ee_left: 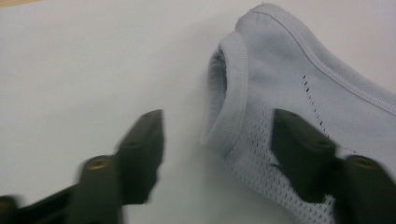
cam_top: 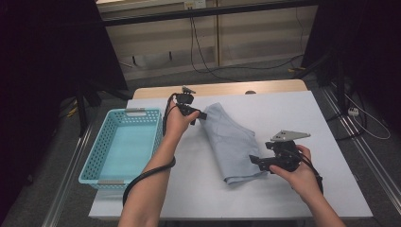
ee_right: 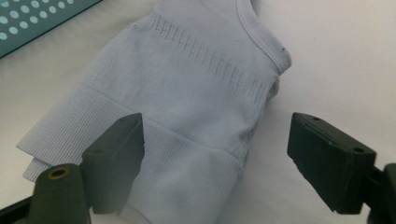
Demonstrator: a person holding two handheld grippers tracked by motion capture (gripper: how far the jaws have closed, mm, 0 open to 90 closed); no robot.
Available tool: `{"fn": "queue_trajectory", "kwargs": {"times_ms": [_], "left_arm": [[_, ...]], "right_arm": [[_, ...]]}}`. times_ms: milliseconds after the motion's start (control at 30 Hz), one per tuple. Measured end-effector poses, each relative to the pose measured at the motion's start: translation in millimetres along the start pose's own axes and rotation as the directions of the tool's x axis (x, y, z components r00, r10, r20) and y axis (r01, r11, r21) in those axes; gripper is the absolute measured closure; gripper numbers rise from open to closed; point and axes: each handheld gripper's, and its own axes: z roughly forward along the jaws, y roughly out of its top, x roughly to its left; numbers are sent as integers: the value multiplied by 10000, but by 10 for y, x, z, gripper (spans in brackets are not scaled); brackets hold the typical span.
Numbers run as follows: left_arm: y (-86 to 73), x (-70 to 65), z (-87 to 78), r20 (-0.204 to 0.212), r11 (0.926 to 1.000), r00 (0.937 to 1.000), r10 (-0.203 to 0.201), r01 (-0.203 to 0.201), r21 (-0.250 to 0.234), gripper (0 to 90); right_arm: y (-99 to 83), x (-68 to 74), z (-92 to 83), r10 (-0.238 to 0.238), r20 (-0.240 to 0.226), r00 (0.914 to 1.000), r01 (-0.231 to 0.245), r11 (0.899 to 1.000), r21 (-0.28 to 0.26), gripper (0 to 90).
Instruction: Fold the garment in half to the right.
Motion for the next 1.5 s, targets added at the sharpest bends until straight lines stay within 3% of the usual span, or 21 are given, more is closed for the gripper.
{"fn": "queue_trajectory", "kwargs": {"times_ms": [67, 133, 367, 567, 967, 1233, 1500], "left_arm": [[-33, -18, -31, -86, 10000, 9999, 90, -90, -18, 268], [-74, -43, -58, 142, 10000, 9999, -35, 36, -66, 245], [-214, -173, -123, 333, 9996, 9991, 265, -264, -24, 180], [-313, -256, -207, 620, 9988, 9969, 489, -486, -60, 170], [-530, -417, -303, 796, 9947, 9915, 1026, -1031, 13, 149], [-629, -516, -416, 853, 9935, 9902, 1104, -1075, -382, 142], [-735, -620, -438, 828, 9949, 9920, 952, -920, -420, 130]], "right_arm": [[-12, -6, 0, 17, -8, 10000, -17, 10000, -23, 190], [-29, -22, -5, 8, -43, 10000, -8, 10000, -35, 190], [-87, -110, -8, 188, 70, 9998, -188, 9998, 36, 189], [-107, -160, -12, 111, -32, 9999, -111, 9999, 18, 182], [-148, -129, -69, 80, -48, 10000, -81, 9999, -125, 168], [-203, -142, -114, 52, 75, 10000, -51, 9999, -113, 160], [-273, -99, -157, -212, 209, 9996, 212, 9998, -31, 153]]}}
